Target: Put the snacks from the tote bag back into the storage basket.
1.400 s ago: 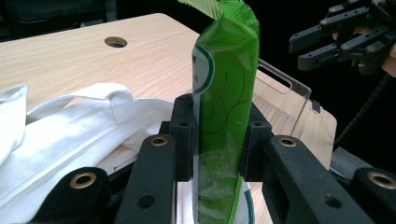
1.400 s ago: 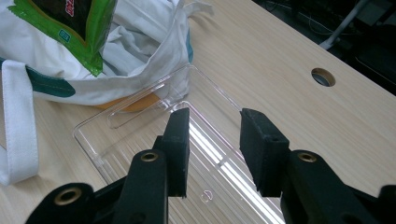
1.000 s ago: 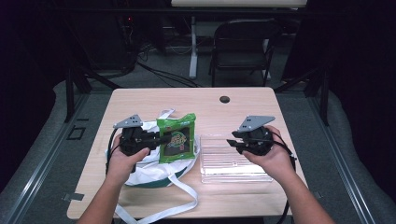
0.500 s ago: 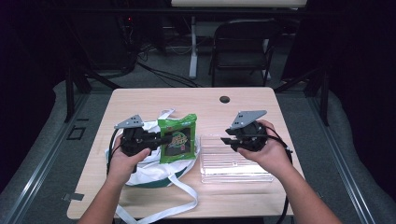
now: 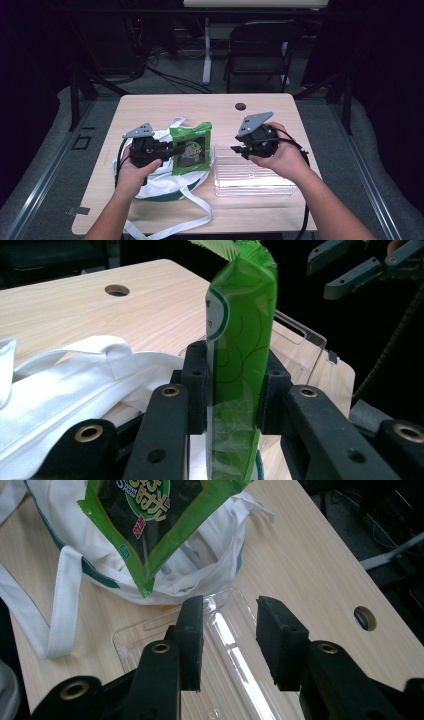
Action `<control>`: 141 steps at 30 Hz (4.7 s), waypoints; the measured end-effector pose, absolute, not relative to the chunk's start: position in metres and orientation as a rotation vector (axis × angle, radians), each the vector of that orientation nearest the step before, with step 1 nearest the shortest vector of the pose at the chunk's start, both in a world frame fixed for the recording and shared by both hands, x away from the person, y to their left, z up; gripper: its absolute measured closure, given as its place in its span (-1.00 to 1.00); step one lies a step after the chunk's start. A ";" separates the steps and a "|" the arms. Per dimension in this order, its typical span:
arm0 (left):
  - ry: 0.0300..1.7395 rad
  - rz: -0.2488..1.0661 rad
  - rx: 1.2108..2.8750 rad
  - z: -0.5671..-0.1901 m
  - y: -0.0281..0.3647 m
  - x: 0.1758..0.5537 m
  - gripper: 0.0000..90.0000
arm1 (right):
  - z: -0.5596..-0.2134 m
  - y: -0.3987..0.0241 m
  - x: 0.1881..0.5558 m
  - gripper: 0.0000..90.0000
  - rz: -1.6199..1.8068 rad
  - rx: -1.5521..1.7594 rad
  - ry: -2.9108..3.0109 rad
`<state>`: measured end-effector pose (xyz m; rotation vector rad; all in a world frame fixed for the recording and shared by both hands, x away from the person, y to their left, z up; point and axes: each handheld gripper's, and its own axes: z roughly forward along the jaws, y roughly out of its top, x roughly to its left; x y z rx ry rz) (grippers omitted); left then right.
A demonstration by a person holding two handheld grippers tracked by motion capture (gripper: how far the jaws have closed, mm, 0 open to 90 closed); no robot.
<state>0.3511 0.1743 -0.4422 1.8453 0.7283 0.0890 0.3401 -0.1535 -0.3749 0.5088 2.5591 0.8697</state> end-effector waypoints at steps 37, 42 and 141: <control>0.691 0.083 1.865 -0.442 0.164 0.347 0.60 | -0.323 -0.118 0.356 0.25 0.781 0.321 2.610; 0.684 0.080 1.865 -0.442 0.162 0.346 0.60 | -0.320 -0.114 0.358 0.25 0.760 0.303 2.612; 0.481 0.055 1.922 -0.437 0.129 0.327 0.54 | -0.347 -0.063 0.359 0.66 0.495 0.028 3.013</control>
